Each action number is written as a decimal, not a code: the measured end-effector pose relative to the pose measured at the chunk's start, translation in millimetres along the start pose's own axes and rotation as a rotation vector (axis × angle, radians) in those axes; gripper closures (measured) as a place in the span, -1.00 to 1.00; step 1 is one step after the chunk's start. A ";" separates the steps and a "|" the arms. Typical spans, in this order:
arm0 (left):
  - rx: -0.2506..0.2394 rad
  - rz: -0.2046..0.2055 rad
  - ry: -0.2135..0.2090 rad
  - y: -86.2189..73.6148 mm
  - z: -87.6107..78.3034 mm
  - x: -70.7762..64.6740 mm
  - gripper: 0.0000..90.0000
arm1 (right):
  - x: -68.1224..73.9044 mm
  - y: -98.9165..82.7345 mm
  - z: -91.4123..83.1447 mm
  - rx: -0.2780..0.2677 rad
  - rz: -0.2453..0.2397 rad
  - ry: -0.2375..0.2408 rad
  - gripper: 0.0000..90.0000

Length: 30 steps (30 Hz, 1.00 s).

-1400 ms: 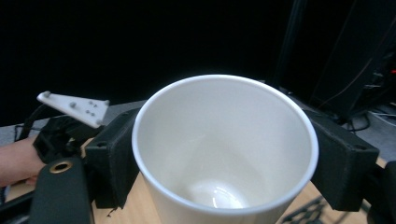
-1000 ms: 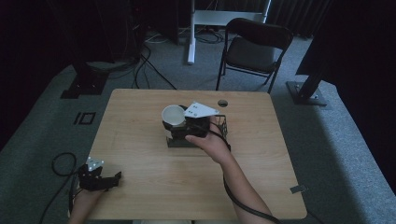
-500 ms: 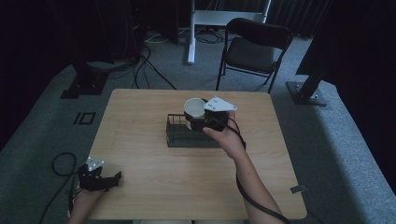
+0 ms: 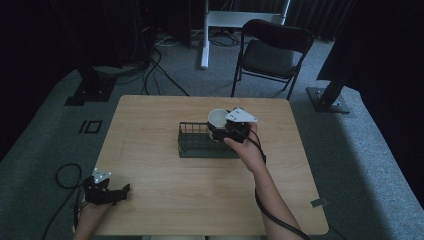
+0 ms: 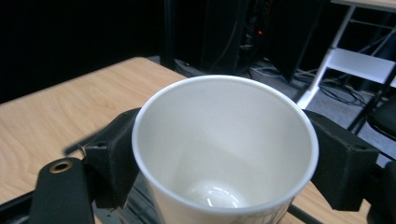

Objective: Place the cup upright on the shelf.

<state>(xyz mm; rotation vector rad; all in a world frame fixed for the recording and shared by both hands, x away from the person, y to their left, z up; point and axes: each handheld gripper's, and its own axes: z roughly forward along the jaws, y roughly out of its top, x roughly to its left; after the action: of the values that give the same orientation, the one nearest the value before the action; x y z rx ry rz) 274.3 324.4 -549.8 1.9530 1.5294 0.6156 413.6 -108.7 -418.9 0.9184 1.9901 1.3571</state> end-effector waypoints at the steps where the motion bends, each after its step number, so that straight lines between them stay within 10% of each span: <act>1: 0.000 0.000 0.000 0.0 0.0 0.0 -0.98 | -1.5 -2.5 1.6 0.008 0.007 0.001 -0.56; 30: 0.000 0.000 0.000 0.0 0.0 0.0 -0.98 | -18.2 -39.5 18.4 0.076 0.074 -0.018 -0.56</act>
<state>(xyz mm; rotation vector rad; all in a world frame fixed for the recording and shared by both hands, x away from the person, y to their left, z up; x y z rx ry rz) 274.3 324.4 -549.7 1.9536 1.5294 0.6155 429.8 -122.8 -461.0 1.0449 2.0248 1.3161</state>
